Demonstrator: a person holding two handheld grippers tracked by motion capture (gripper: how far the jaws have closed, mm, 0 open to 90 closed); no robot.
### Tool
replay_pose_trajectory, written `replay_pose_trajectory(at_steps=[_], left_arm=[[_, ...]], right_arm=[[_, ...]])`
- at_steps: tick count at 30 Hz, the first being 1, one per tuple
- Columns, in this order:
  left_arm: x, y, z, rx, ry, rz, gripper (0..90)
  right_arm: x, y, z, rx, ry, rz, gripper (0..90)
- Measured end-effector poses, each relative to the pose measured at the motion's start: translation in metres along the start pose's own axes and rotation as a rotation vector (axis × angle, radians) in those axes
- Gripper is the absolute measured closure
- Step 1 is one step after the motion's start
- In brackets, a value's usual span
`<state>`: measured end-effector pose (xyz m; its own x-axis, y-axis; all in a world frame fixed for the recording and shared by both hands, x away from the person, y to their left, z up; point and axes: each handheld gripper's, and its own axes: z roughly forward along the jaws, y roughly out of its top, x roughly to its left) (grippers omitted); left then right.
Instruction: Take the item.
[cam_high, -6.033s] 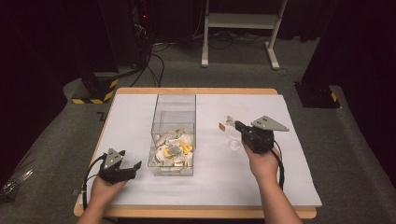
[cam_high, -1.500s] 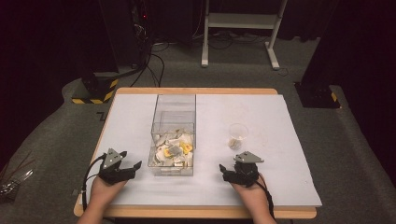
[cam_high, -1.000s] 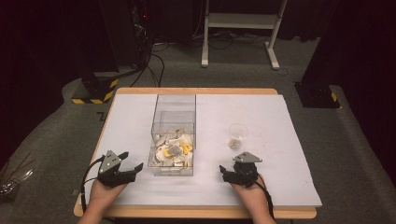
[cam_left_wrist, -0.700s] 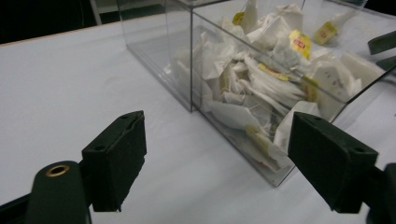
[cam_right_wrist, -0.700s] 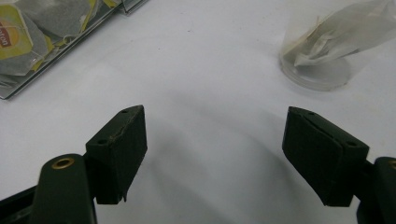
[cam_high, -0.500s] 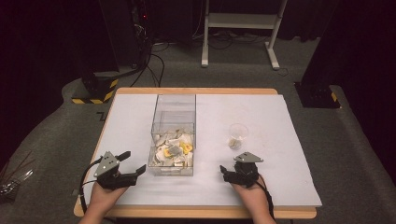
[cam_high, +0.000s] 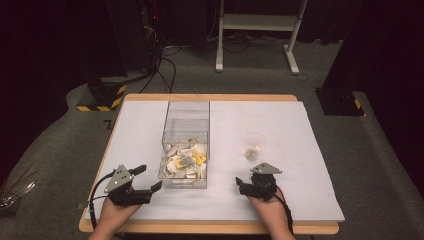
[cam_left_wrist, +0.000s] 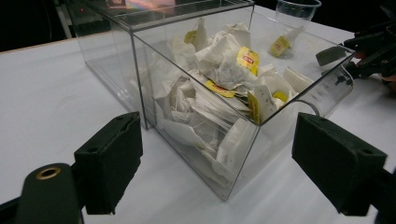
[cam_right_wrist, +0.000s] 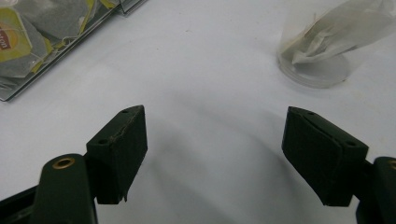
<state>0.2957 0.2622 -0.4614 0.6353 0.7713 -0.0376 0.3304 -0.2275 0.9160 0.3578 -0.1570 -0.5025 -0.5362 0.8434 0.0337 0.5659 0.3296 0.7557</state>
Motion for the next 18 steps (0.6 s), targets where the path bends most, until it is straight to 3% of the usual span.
replay_pose_trajectory(at_steps=[7, 18], left_arm=[[-0.005, -0.004, 0.010, 0.026, -0.021, 0.018, 16.8], [-0.009, -0.011, 0.022, 0.058, -0.019, 0.031, 16.8]], right_arm=[[0.000, 0.000, 0.000, -0.002, 0.000, 0.002, 22.6], [0.000, -0.001, -0.001, -0.004, 0.002, 0.003, 22.8]])
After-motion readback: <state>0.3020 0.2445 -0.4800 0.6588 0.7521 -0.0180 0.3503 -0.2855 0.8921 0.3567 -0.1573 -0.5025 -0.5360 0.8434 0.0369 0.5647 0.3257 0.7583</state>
